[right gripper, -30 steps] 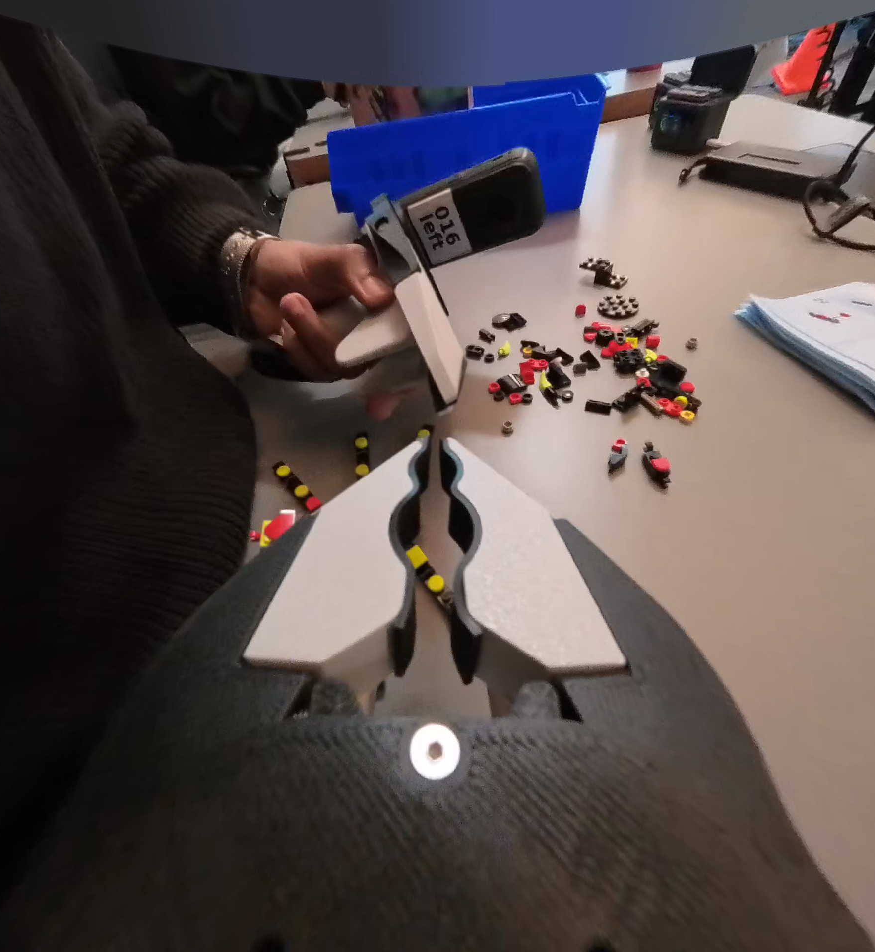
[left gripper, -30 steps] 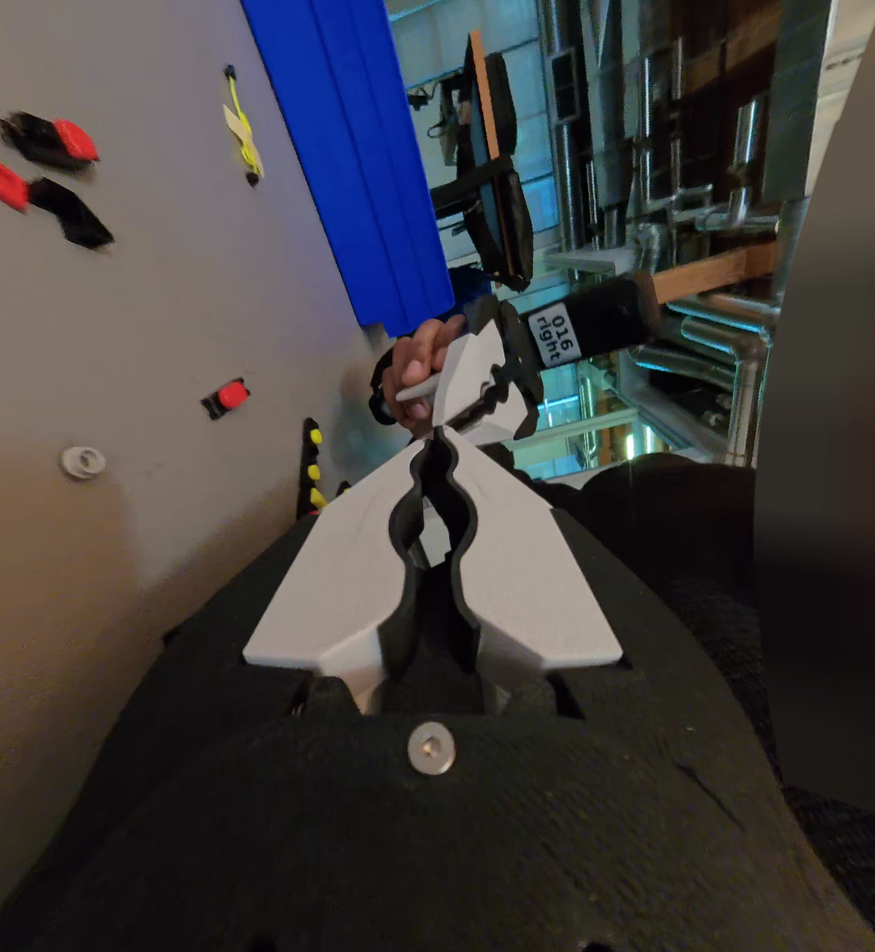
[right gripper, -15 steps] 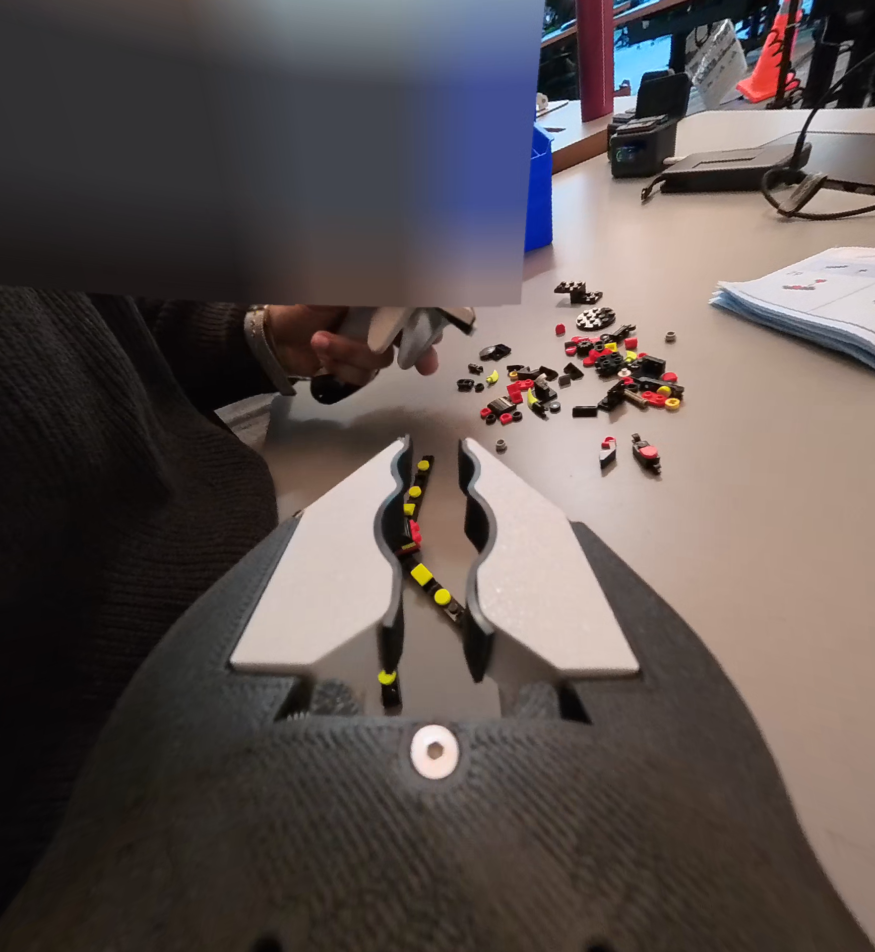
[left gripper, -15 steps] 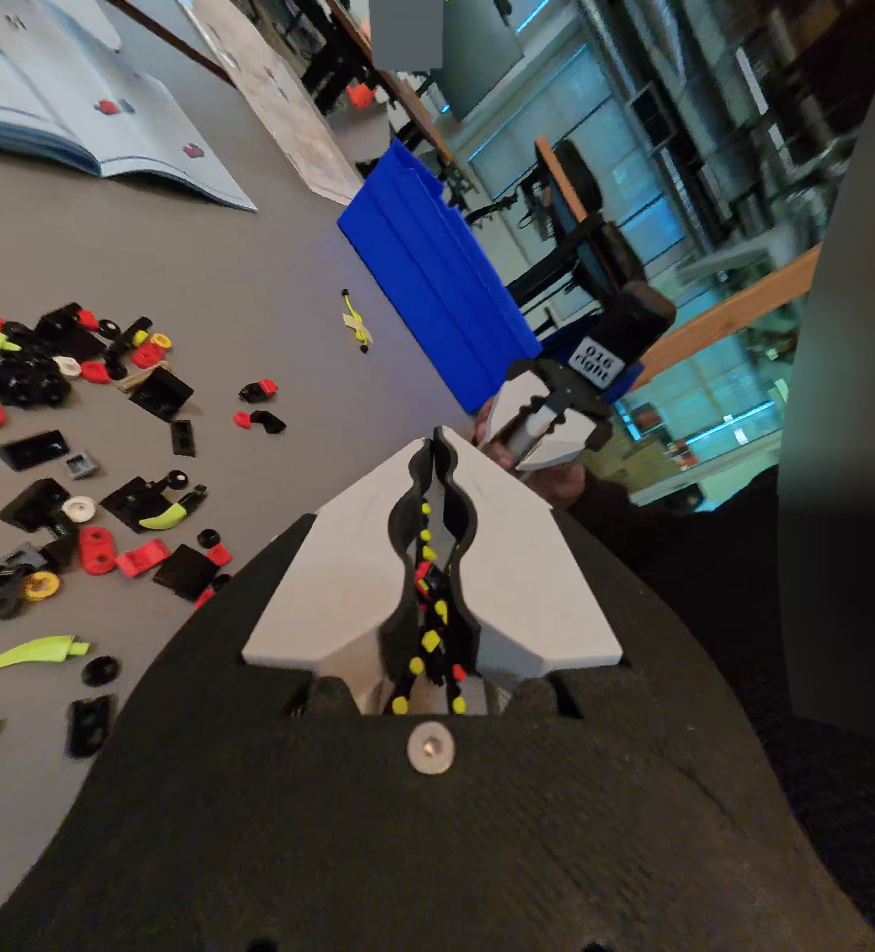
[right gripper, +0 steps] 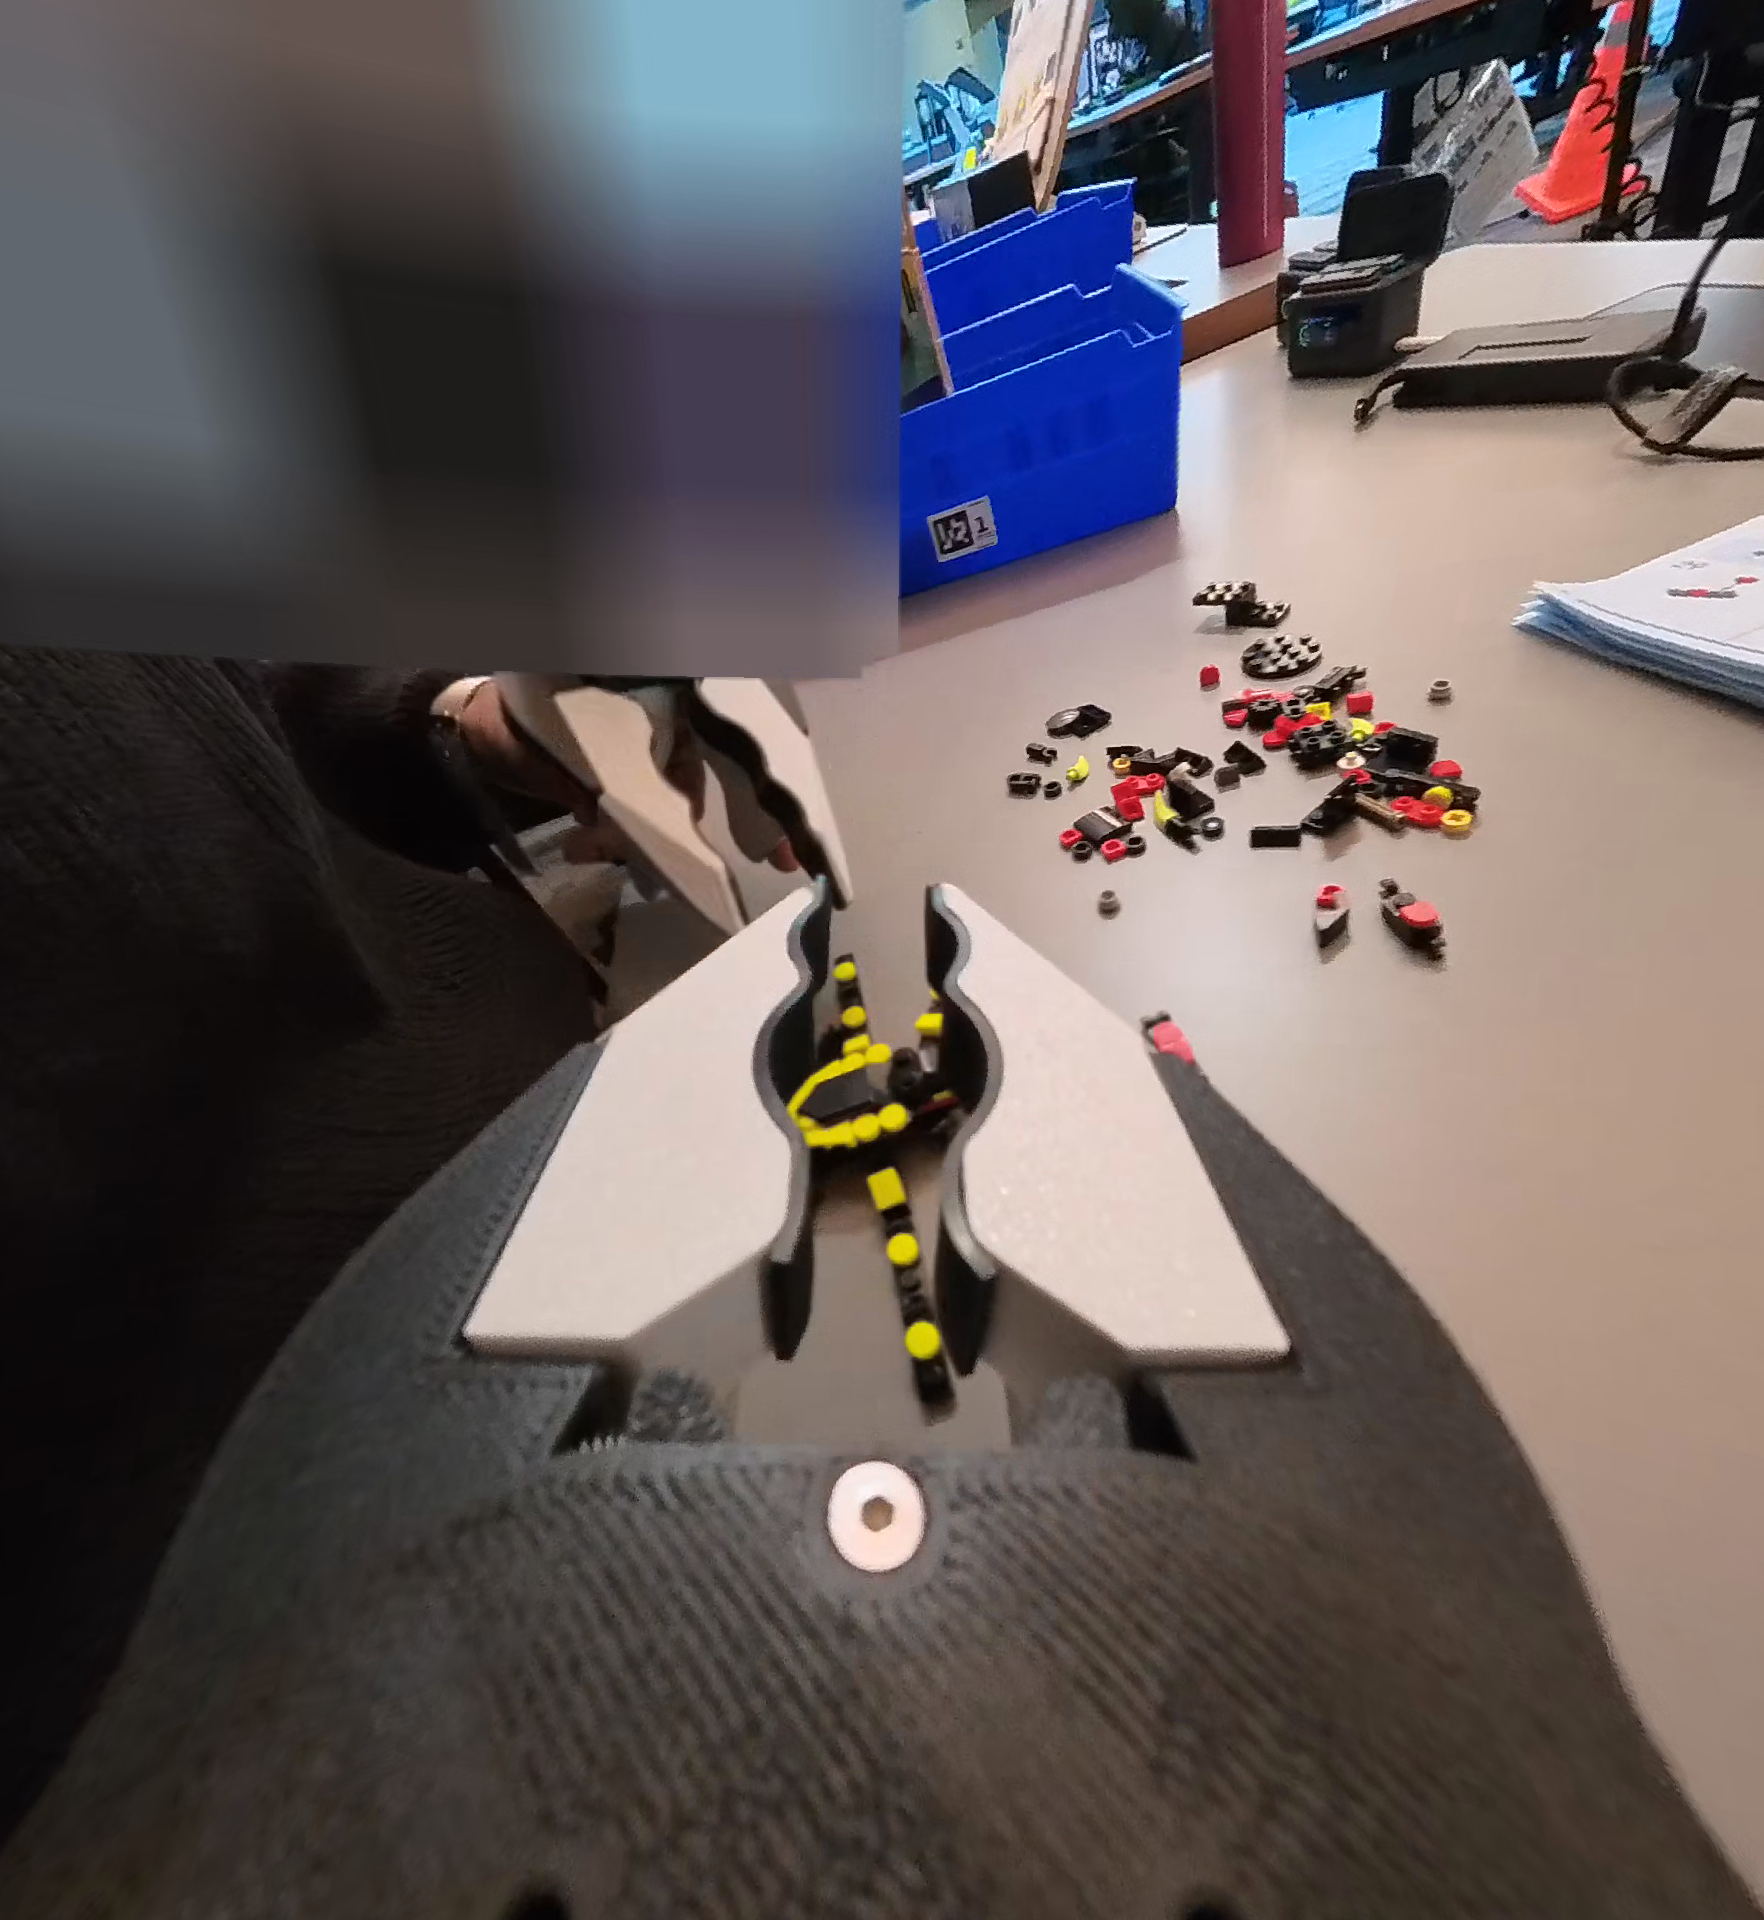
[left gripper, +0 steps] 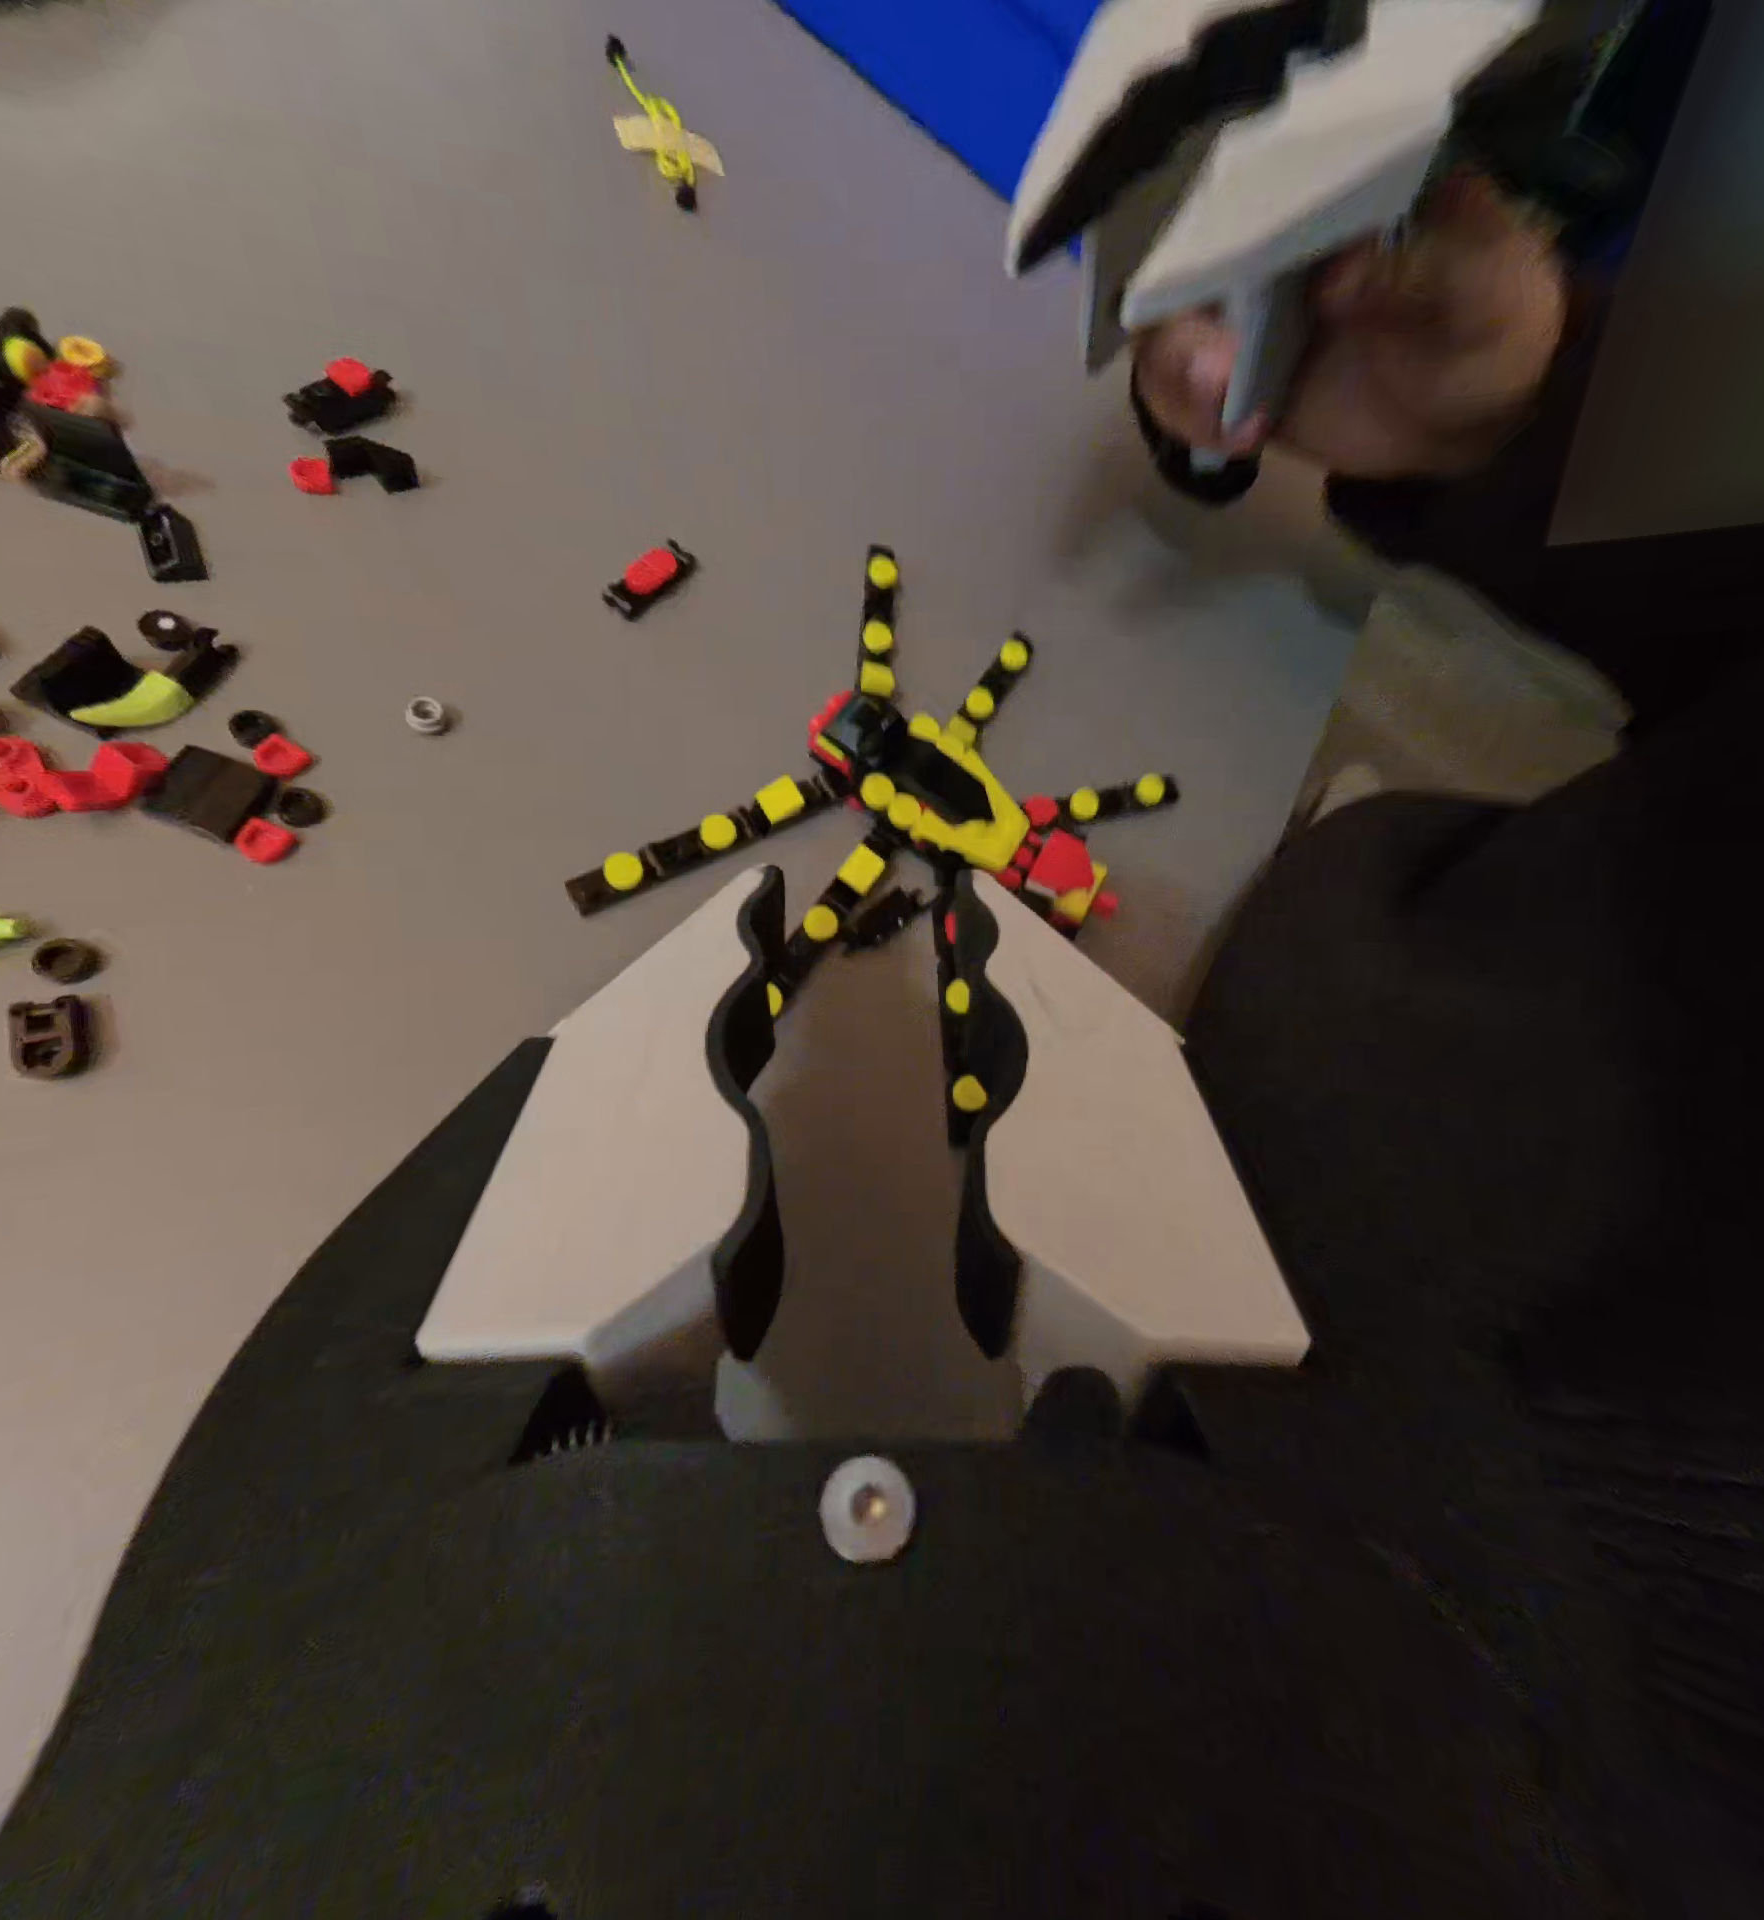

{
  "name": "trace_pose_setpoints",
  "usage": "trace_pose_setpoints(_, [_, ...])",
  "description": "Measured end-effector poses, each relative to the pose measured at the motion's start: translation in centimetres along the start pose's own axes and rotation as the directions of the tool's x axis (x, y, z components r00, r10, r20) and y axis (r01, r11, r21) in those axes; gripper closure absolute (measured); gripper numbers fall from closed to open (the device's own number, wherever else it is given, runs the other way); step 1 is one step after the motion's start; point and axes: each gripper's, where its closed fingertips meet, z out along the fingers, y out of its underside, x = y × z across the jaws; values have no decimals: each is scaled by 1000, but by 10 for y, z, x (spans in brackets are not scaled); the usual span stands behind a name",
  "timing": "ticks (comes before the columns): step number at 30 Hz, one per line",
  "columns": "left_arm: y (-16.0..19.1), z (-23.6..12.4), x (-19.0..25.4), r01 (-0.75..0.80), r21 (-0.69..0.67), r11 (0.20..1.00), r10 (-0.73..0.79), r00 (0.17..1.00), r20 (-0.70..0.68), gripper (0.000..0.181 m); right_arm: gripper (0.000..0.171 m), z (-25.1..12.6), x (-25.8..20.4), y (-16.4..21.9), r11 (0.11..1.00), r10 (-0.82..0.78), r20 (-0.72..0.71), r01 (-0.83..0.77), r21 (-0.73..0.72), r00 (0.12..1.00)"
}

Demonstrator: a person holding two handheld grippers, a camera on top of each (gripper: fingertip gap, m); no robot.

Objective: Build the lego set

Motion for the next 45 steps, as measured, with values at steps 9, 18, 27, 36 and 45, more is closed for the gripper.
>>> trace_pose_setpoints(9, [20, 23, 8, -227, -138, 964, 237, 970, 57, 160, 153, -19, -27, -8, 992, 68, 57, -73, 100, 996])
trace_pose_setpoints(18, [32, 27, 7, -183, -202, 962, 192, 981, 29, 164, 153, -23, -32, -9, 984, 105, 100, -118, 131, 989])
trace_pose_setpoints(27, [22, 23, 3, -189, -153, 970, 200, 978, 57, 167, 153, -22, -32, -10, 983, 114, 105, -127, 136, 988])
trace_pose_setpoints(36, [31, 26, 18, -78, -188, 979, 69, 996, -57, 167, 153, -20, -32, -9, 981, 129, 114, -144, 134, 985])
trace_pose_setpoints(45, [16, 23, 5, -138, -117, 984, 140, 990, 10, 169, 153, -19, -32, -9, 978, 141, 122, -157, 135, 983])
